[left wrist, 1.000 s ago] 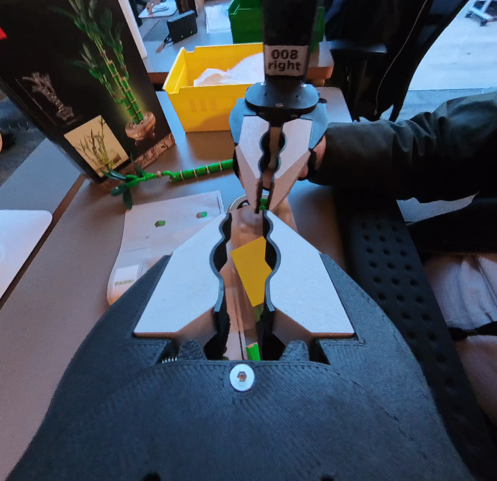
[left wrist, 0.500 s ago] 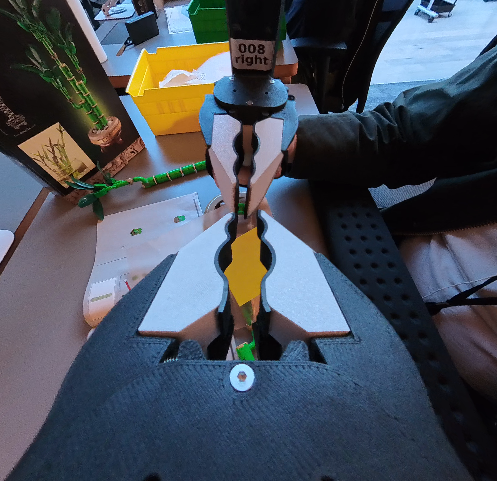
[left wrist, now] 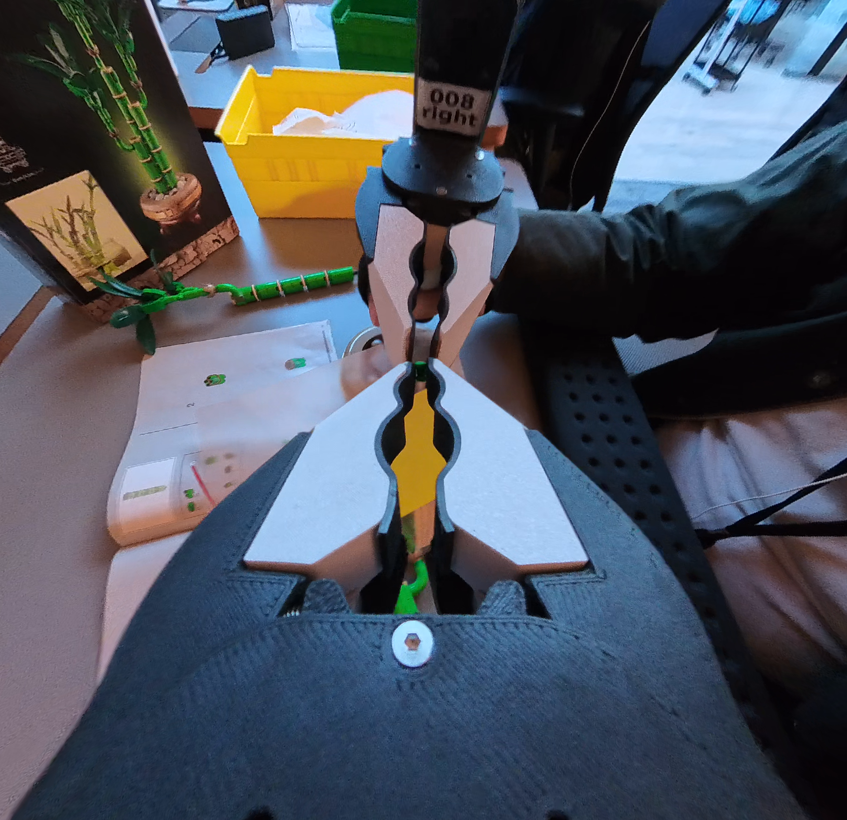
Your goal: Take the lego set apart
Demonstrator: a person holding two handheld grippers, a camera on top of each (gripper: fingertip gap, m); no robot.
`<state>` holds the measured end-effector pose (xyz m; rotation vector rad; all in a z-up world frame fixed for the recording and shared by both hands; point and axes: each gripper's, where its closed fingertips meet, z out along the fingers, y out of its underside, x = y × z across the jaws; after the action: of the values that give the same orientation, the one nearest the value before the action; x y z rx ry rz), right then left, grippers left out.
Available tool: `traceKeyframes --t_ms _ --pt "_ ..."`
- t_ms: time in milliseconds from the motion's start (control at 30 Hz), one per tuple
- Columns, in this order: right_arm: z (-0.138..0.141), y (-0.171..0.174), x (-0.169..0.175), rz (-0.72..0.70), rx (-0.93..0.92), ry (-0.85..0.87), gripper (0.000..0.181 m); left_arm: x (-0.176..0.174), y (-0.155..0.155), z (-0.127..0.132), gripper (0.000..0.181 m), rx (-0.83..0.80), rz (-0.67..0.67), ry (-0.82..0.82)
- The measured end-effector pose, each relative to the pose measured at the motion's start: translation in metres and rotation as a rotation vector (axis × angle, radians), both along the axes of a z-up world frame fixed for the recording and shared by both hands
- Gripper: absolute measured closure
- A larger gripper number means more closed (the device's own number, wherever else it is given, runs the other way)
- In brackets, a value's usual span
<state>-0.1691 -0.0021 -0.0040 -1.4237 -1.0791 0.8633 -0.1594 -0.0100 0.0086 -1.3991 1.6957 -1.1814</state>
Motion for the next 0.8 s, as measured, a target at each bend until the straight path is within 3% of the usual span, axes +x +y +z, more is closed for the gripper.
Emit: traceKeyframes --t_ms 133,300,400,667,700,767,800 --pt "0.007 -0.005 0.000 0.031 -0.003 0.039 0.181 -0.003 -0.002 0.009 0.179 -0.108 -0.041 -0.043" --pt "0.018 -0.005 0.006 0.021 0.004 0.094 0.180 -0.002 -0.001 0.006 0.178 -0.074 -0.030 -0.044" --pt "0.020 -0.003 0.007 0.010 -0.009 0.107 0.171 -0.001 -0.003 0.006 0.178 -0.078 -0.036 -0.046" --pt "0.018 -0.008 0.005 0.056 -0.074 0.107 0.178 0.002 -0.006 0.008 0.178 -0.087 -0.045 -0.069" --pt "0.021 -0.008 0.006 0.058 -0.086 0.125 0.178 0.002 -0.006 0.011 0.173 -0.091 -0.048 -0.087" --pt "0.027 -0.006 0.010 0.060 -0.120 0.180 0.178 -0.001 0.000 0.018 0.143 -0.085 -0.023 -0.115" --pt "0.031 -0.006 0.012 0.066 -0.141 0.211 0.178 -0.003 0.003 0.019 0.146 -0.067 -0.016 -0.123"
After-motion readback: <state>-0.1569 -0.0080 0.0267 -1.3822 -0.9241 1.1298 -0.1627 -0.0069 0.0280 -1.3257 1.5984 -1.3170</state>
